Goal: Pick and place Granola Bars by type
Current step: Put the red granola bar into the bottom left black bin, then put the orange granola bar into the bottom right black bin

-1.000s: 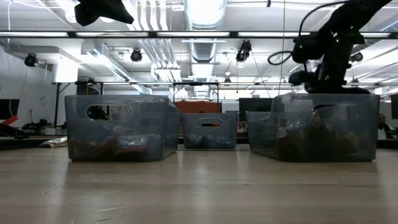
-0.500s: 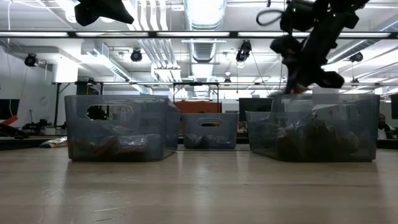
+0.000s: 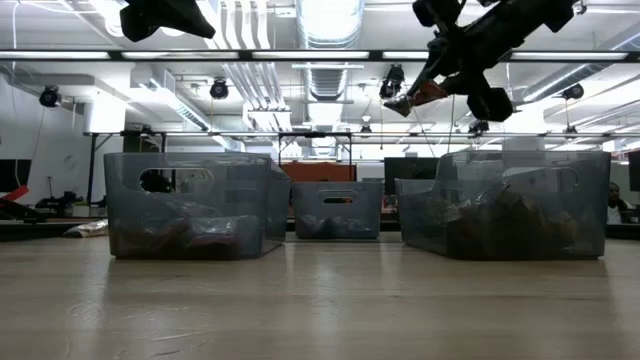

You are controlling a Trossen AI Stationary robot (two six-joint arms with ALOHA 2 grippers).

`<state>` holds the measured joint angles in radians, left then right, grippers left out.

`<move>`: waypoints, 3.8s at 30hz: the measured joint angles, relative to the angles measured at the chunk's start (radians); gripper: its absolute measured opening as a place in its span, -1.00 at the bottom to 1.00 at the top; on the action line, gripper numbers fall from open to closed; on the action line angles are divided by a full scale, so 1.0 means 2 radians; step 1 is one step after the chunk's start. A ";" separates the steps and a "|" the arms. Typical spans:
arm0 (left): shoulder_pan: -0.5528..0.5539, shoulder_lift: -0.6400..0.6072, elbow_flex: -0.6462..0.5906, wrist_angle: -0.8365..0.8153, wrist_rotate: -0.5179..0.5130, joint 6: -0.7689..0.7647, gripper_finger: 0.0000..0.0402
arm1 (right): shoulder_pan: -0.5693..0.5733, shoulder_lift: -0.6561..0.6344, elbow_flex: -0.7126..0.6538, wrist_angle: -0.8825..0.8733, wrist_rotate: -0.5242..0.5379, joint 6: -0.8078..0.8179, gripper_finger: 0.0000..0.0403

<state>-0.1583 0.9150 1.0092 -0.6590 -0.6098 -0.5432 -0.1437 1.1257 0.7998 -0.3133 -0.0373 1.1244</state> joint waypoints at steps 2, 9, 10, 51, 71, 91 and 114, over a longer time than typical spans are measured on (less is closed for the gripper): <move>0.000 0.000 0.000 0.000 0.000 0.000 -1.00 | 0.014 0.002 0.000 0.002 0.007 0.008 -0.71; 0.000 0.000 0.000 0.000 0.000 0.000 -1.00 | 0.069 0.020 -0.001 0.055 0.007 0.002 -0.71; 0.000 0.000 0.000 0.000 0.000 0.000 -1.00 | 0.077 0.024 -0.001 0.070 0.007 -0.002 -0.71; 0.000 -0.030 0.000 -0.006 0.000 0.030 -1.00 | 0.113 0.420 0.343 0.091 -0.056 0.047 -0.71; 0.000 -0.029 0.000 -0.007 0.000 0.039 -1.00 | 0.113 0.458 0.343 0.100 -0.005 0.113 -0.71; 0.000 -0.029 0.000 -0.007 0.000 0.038 -1.00 | 0.113 0.458 0.337 0.093 0.002 0.119 -0.55; 0.000 -0.029 0.000 -0.007 0.000 0.038 -1.00 | 0.113 0.457 0.334 0.092 0.003 0.122 -0.03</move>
<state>-0.1583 0.8570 1.0096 -0.6735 -0.6098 -0.4671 0.0823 2.0396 1.4677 -0.1293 -0.0307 1.3683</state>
